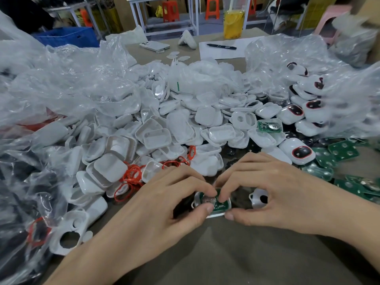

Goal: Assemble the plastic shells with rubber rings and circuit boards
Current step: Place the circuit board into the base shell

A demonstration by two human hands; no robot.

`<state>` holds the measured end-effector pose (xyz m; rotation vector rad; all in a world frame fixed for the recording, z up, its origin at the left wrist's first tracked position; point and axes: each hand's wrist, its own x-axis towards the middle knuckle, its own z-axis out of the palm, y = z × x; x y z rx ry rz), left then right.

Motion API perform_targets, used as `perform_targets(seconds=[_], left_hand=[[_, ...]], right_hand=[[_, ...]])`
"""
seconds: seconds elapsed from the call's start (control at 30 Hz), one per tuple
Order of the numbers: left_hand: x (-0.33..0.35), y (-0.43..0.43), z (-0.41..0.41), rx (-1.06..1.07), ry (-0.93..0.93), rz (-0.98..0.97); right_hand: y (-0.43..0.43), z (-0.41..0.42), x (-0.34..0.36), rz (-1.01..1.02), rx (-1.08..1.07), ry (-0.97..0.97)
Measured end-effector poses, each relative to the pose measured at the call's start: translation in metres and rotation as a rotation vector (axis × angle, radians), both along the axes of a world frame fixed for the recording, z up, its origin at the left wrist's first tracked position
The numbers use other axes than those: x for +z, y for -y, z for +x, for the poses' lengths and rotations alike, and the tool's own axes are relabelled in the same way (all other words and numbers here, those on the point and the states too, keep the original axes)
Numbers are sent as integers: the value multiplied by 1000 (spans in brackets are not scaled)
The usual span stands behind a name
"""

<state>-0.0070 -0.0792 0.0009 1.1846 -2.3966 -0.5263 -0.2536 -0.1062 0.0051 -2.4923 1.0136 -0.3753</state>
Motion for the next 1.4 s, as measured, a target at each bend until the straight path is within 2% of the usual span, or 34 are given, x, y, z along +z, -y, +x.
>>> perform_targets(seconds=[0.37, 0.7, 0.97, 1.4], left_hand=[[2, -4, 1, -58, -15, -29], [3, -2, 2, -32, 46, -143], [3, -1, 1, 35, 135, -157], [3, 0, 0, 72, 85, -81]], right_hand=[[1, 0, -1, -1, 10, -11], [-1, 0, 0, -20, 7, -10], [-4, 3, 0, -88, -19, 1], [-4, 4, -1, -104, -12, -1]])
